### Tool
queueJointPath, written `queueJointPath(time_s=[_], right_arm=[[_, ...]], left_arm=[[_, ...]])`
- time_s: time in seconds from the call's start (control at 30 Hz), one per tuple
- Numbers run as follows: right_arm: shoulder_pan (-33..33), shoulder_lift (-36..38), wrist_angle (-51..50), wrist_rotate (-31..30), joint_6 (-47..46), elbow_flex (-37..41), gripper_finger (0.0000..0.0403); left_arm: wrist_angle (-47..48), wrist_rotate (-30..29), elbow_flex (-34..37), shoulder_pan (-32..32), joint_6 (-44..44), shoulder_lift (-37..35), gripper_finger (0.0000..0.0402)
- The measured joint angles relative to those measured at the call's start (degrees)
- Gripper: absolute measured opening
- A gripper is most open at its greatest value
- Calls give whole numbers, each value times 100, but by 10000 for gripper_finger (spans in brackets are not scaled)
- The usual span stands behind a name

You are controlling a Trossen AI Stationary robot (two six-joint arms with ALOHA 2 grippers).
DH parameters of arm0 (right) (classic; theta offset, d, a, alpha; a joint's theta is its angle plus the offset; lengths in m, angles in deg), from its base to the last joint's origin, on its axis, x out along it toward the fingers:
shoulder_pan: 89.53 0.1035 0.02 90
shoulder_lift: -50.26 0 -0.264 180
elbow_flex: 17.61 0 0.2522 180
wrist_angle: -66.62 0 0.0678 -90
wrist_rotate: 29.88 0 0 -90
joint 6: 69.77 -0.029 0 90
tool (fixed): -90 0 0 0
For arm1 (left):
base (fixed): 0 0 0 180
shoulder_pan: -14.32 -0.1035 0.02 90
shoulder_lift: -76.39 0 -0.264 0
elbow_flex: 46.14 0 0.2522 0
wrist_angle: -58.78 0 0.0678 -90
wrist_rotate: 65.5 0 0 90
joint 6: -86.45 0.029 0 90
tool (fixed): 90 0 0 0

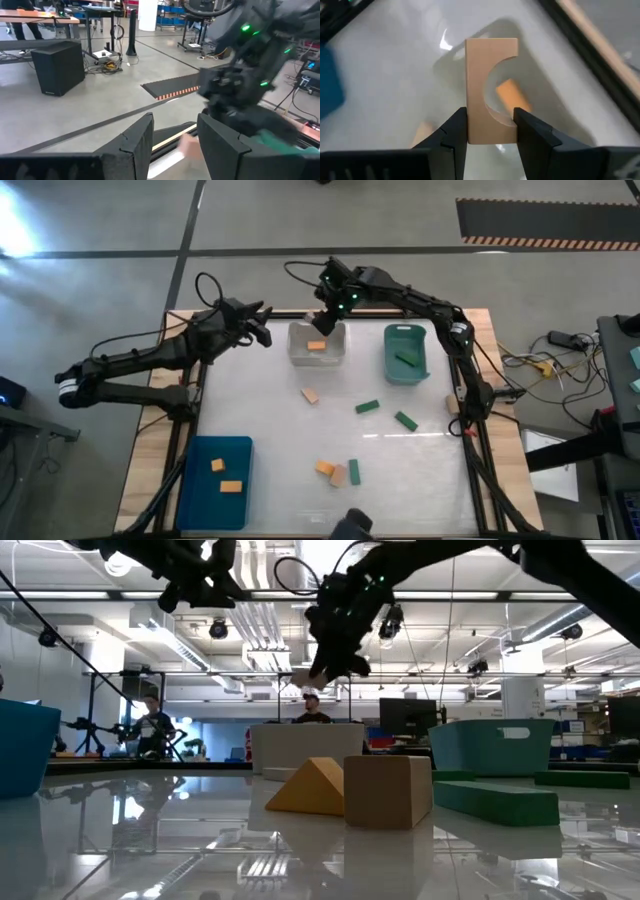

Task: Sort & place blocks by color
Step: Adjust the brown block

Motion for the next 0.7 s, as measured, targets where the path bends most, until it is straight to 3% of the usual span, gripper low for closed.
queueJointPath(time_s=[0.17,0.27,0.33,0.43,0.7], right_arm=[[171,593,-1593,1051,1010,-12,121],[403,796,-2813,1047,1401,163,121],[636,870,-3015,703,1516,401,121],[1053,989,-2710,39,1557,850,121],[1697,984,-688,-817,1145,2407,121]], left_arm=[[9,61,0,-7,5,0,136],[84,418,0,-6,28,28,136],[211,628,4,-5,54,43,136],[208,708,38,-3,55,66,136],[190,706,44,-3,44,15,136]])
